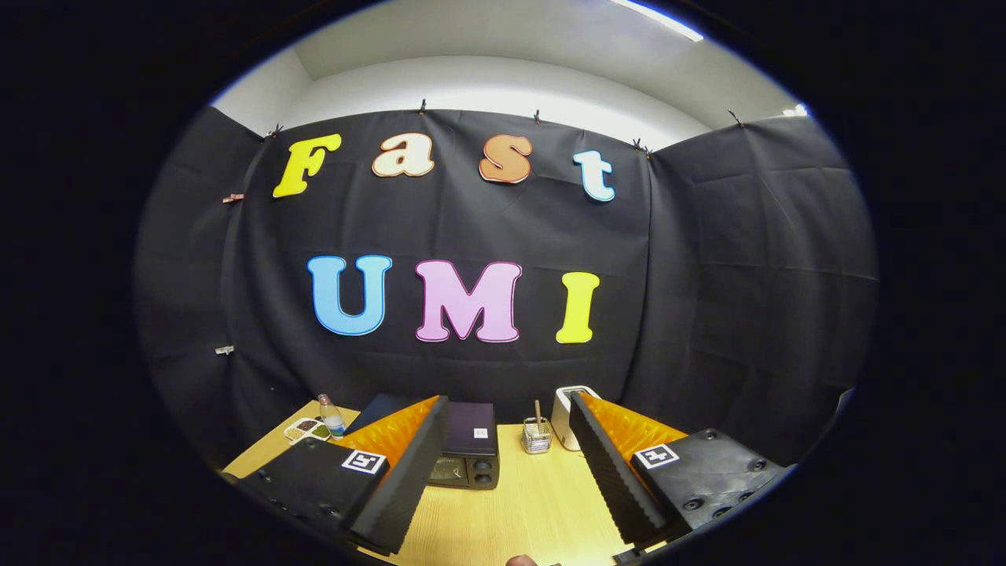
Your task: Open the toaster oven, put the food inside, and close the toaster oven door.
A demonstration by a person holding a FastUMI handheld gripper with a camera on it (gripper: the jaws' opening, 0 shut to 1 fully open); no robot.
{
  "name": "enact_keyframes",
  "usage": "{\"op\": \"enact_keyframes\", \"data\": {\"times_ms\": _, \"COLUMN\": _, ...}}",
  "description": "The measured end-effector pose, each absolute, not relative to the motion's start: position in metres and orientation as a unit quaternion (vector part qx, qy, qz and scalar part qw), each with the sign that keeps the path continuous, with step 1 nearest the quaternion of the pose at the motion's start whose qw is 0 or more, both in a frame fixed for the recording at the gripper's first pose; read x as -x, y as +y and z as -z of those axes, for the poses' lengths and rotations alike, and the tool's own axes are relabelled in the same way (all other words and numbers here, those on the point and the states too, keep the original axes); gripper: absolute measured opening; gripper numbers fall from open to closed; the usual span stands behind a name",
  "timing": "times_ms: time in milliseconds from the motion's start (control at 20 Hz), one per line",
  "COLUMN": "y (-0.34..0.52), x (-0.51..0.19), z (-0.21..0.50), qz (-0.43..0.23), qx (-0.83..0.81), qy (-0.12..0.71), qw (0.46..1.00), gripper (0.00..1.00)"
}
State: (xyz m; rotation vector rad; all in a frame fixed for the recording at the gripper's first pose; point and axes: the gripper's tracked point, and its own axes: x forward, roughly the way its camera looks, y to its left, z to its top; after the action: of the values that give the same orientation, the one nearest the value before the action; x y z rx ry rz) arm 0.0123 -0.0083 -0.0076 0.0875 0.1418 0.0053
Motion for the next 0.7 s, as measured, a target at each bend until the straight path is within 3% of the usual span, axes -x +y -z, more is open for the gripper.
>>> {"op": "enact_keyframes", "data": {"times_ms": 700, "y": -0.005, "x": -0.029, "z": 0.005, "qz": 0.000, "qx": -0.045, "qy": 0.064, "qw": 0.997, "gripper": 0.99}}
